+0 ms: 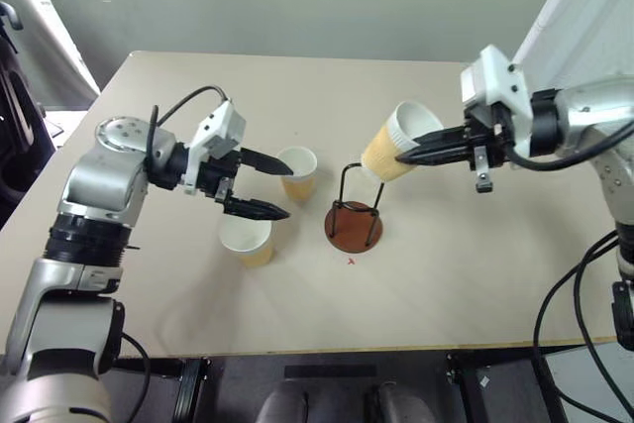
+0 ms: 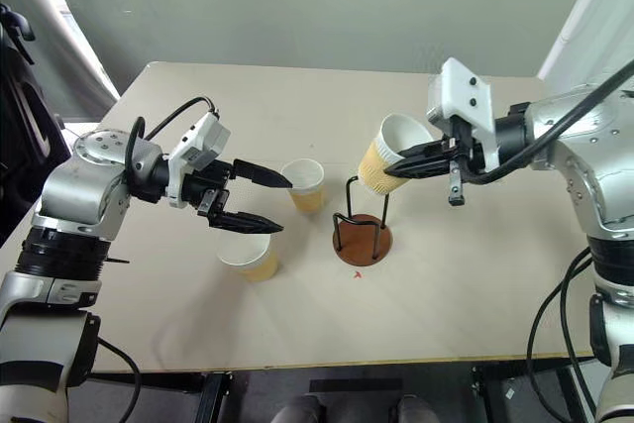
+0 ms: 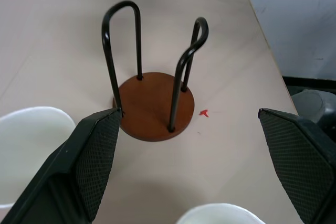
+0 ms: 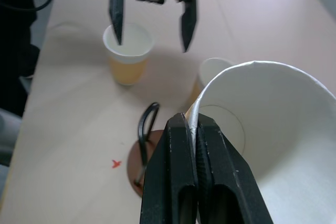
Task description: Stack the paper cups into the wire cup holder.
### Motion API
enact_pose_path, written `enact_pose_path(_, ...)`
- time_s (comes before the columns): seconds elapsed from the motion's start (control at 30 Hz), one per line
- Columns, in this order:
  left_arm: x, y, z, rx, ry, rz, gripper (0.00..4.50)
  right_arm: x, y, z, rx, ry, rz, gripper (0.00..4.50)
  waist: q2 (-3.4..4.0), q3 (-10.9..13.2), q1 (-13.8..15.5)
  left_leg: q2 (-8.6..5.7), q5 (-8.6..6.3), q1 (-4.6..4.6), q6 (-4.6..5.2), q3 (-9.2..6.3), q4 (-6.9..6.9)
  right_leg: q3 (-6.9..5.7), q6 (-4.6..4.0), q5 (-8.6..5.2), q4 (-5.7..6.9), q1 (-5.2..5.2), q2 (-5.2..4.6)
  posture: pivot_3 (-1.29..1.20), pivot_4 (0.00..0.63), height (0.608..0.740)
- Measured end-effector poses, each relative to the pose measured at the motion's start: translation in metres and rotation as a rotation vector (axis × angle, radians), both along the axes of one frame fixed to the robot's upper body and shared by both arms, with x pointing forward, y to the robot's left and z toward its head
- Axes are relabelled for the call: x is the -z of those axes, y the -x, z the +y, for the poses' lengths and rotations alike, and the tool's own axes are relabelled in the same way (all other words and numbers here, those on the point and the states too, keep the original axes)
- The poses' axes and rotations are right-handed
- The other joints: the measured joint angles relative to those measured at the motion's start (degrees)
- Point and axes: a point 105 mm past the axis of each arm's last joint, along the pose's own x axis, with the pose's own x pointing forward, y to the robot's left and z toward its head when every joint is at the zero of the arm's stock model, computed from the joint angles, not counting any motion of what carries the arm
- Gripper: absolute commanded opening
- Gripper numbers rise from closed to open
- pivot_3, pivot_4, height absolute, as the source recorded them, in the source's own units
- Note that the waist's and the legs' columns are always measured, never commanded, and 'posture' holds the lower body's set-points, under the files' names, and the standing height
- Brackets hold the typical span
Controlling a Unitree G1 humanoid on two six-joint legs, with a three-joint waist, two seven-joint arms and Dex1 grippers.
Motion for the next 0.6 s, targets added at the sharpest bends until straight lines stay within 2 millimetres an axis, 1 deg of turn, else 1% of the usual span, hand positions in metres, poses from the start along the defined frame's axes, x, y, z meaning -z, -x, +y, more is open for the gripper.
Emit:
enact_pose_path(0.07,-0.002,-0.002,0.001,-0.007,0.005,-0.003,4.50,0.000,0.000,0.000,-0.001,-0.001,0.000,0.01,0.00,0.0,0.0,0.00,0.00,-0.01,0.00,0.00,0.00,-0.01,0.00,0.00,0.00,0.00,0.00,0.00,0.150,0.740)
enact_pose_path(0.17,-0.011,-0.005,0.001,-0.010,0.014,-0.023,4.50,0.001,0.001,0.003,-0.012,-0.004,0.003,0.01,0.00,0.0,0.0,0.00,0.00,-0.02,0.00,0.00,0.01,0.00,0.00,0.00,-0.01,0.00,-0.01,0.00,0.150,0.740)
enact_pose_path(0.33,-0.027,-0.005,-0.001,-0.004,0.033,-0.071,4.50,0.010,0.003,0.011,-0.045,0.012,0.023,0.01,0.00,0.0,0.0,0.00,0.00,-0.01,0.00,0.01,-0.01,0.00,0.00,0.00,-0.01,0.00,0.00,0.00,0.150,0.740)
enact_pose_path(0.53,-0.029,-0.005,0.000,-0.007,0.039,-0.071,4.50,0.017,0.003,0.015,-0.067,0.031,0.018,0.01,0.00,0.0,0.0,0.00,0.00,-0.01,0.00,0.00,-0.01,0.00,0.00,0.00,-0.01,0.00,-0.01,0.00,0.150,0.740)
enact_pose_path(0.6,-0.029,-0.005,0.000,-0.008,0.040,-0.072,4.50,0.022,0.002,0.016,-0.073,0.044,0.015,0.01,0.00,0.0,0.0,0.00,0.00,-0.02,0.00,-0.01,-0.01,0.00,0.00,0.00,-0.01,0.00,-0.01,0.00,0.150,0.740)
